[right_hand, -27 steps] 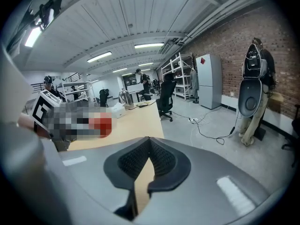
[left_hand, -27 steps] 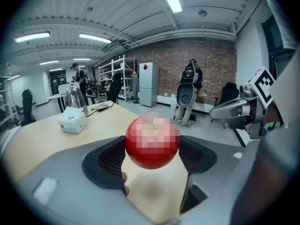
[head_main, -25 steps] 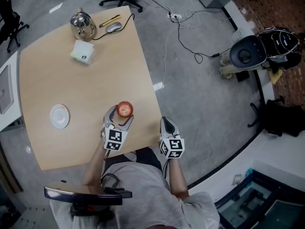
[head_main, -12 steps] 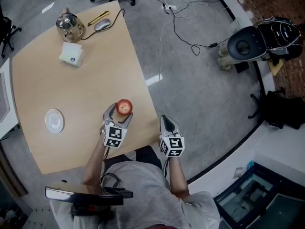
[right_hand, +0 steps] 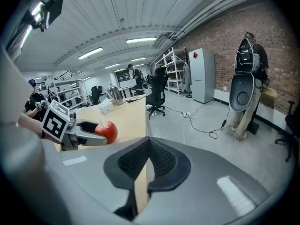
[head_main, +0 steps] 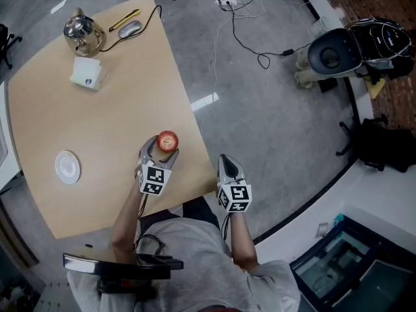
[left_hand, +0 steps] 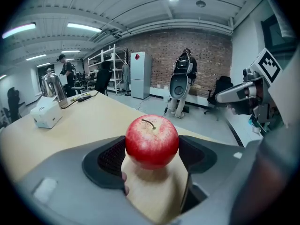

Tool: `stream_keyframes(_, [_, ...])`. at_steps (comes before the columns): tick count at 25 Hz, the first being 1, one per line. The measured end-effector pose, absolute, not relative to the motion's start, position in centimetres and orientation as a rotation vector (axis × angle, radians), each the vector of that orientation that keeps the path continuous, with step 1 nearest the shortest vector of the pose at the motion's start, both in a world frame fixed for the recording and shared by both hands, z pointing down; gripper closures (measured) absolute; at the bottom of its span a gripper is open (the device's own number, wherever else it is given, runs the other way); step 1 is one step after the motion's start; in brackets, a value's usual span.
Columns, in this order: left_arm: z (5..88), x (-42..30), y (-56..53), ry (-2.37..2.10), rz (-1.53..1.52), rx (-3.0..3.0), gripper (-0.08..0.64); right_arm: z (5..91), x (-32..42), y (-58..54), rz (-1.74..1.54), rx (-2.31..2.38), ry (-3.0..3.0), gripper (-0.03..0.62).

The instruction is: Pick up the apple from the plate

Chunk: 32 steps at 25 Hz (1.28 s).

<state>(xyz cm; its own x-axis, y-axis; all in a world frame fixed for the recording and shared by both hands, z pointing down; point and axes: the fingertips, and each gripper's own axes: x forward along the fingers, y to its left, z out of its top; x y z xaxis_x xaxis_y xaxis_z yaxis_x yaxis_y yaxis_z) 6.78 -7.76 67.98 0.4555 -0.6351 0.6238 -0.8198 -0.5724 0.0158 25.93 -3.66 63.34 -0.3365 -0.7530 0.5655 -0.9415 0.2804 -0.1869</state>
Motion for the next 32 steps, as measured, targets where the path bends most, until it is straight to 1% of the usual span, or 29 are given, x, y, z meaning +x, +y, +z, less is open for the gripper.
stream_keyframes(12, [70.1,7.7,-8.3,-1.218,0.836,2.371,0.181,64.1,27.7,-4.0,0.716,1.541,-2.166,0.586])
stream_keyframes(32, [69.9,7.7,-8.6,-1.271,0.807,2.377,0.177,64.4,28.3,-3.8,0.726,1.548,-2.158,0.586])
